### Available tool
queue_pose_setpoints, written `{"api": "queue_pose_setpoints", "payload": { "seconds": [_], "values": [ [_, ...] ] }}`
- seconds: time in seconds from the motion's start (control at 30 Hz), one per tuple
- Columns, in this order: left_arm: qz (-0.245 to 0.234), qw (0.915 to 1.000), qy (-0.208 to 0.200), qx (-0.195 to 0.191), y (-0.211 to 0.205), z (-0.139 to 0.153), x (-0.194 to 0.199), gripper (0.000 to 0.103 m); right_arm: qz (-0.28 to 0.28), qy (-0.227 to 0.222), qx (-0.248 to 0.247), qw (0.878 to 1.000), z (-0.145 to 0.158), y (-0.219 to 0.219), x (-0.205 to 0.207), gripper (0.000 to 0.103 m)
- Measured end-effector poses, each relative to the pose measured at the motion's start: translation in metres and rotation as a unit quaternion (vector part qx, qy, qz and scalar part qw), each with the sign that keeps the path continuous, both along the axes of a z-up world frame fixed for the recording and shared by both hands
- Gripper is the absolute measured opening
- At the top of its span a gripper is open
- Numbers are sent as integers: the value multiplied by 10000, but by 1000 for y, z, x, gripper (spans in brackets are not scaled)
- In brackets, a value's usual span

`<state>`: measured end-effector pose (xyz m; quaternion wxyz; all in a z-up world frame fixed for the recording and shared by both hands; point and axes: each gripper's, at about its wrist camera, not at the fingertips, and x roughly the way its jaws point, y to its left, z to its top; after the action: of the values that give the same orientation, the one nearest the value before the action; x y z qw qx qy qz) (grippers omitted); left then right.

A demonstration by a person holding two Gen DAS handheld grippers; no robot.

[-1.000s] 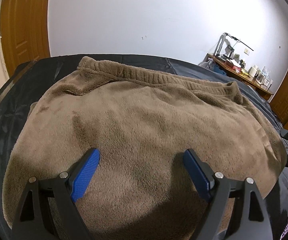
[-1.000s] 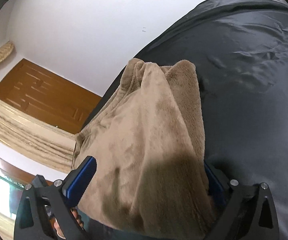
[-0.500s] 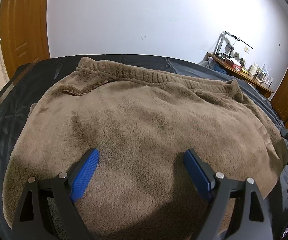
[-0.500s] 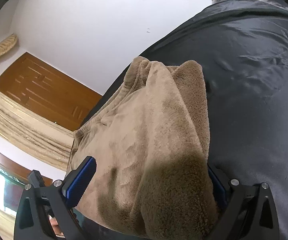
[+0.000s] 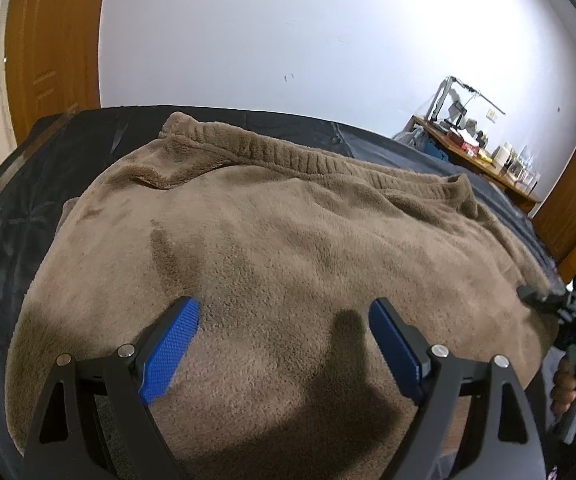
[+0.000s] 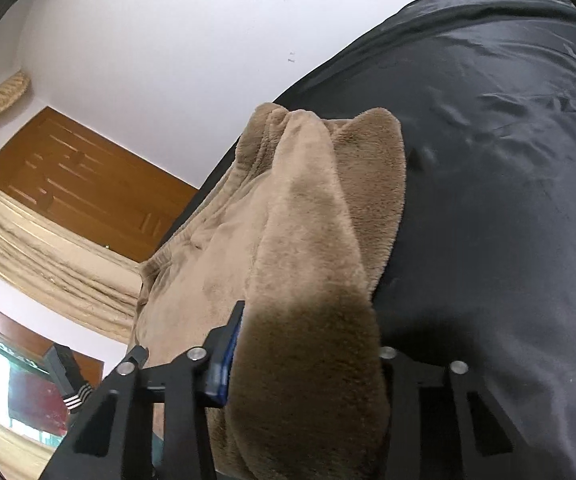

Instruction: Fold clothes

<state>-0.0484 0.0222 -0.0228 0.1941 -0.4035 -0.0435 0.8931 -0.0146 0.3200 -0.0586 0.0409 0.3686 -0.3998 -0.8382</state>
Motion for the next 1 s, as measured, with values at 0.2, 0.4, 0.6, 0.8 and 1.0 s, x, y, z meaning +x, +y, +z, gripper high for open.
{"api": "queue_pose_setpoints", "payload": {
  "seconds": [0.2, 0.4, 0.6, 0.8, 1.0],
  "values": [
    [259, 9995, 181, -68, -13, 11, 0, 90, -131, -16, 80, 9999, -2, -6, -5, 40],
    [611, 9972, 290, -328, -51, 21, -8, 90, -290, 199, 109, 9993, 20, -5, -1, 36],
    [817, 9950, 69, -562, -82, 6, -22, 90, -237, 634, 32, 9977, 46, -13, -6, 35],
    [789, 9963, -234, -232, -98, -11, -29, 90, -131, 878, -207, 9958, 63, -28, -17, 34],
    [1128, 9933, -249, 73, -123, -4, -26, 90, 159, 1201, -491, 9914, 87, -54, -31, 33]
  ]
}}
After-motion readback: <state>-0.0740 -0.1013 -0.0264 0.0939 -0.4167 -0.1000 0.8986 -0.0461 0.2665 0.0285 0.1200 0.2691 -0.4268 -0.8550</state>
